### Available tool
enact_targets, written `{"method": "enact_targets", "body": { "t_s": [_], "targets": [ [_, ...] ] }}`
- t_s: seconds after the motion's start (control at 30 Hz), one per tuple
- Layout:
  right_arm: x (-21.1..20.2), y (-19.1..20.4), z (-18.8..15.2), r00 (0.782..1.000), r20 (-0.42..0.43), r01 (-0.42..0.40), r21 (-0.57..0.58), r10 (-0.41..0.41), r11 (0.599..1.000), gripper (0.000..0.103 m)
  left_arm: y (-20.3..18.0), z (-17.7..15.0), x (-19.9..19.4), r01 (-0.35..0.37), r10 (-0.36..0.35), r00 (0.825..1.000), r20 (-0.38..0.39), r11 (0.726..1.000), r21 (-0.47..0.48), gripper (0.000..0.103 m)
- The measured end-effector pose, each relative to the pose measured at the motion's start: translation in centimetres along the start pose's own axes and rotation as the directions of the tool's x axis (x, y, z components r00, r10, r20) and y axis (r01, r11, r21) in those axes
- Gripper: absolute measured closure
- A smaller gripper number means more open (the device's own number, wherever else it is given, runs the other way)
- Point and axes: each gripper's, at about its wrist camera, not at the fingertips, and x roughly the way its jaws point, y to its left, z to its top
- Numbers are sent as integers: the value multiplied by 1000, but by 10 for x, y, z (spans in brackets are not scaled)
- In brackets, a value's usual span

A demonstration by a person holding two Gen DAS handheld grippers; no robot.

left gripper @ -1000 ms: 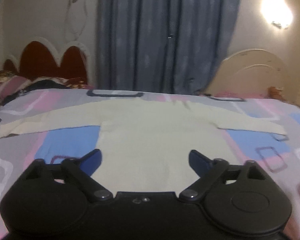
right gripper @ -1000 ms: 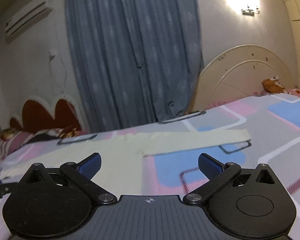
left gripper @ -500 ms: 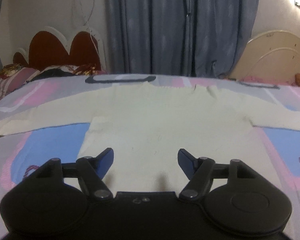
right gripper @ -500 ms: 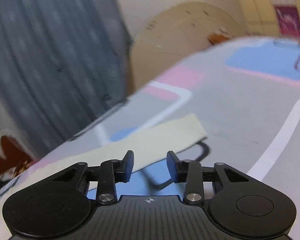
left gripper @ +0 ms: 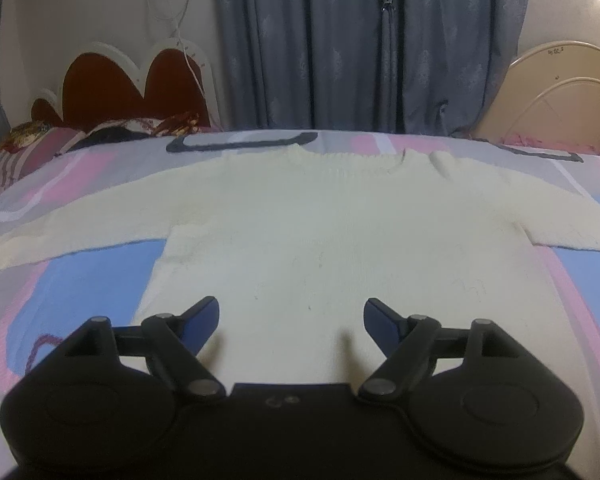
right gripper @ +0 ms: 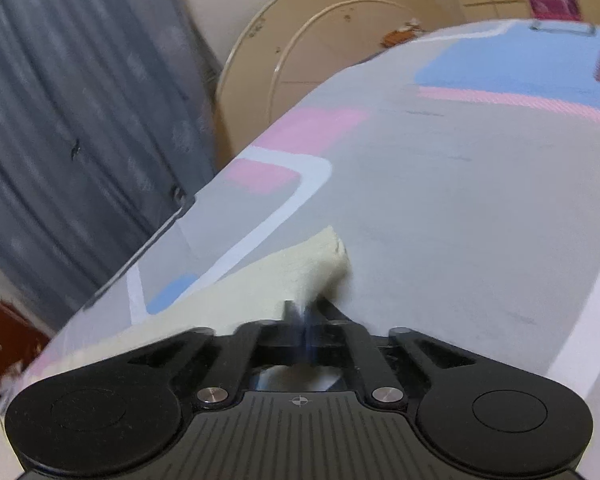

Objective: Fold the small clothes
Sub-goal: 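Lift the sleeve with the right gripper and lay it across the sweater body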

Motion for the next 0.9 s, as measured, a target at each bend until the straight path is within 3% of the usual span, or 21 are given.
{"method": "enact_targets", "body": {
  "t_s": [0.1,0.17,0.27,0.47,0.53,0.57,0.67,0.9],
  "targets": [
    [-14,8,0,996,68,66,-80,-61,995,102,3,2,5,-13,13,1000,-7,999,39,19],
    [6,2,-4,991,-30,130,-70,-132,989,101,5,2,11,-13,15,1000,-26,997,80,17],
    [8,13,-7,989,-36,136,-115,-141,984,101,13,1,15,-5,8,1000,-23,995,103,22],
    [-2,84,-25,1000,-27,1,-240,-8,971,101,36,5,33,60,-58,998,-31,996,63,36],
    [-2,121,-39,997,-47,-69,-283,58,957,101,41,8,41,93,-91,995,-34,994,55,51],
    [-2,142,-49,994,-62,-105,-308,90,946,101,44,9,44,106,-104,994,-36,993,49,53],
    [-3,210,-85,978,-105,-209,-394,182,895,101,56,13,51,129,-129,991,-32,991,25,56],
    [-6,356,-197,909,-239,-415,-590,341,692,101,94,23,62,142,-143,990,-17,989,-47,56]
  ]
}}
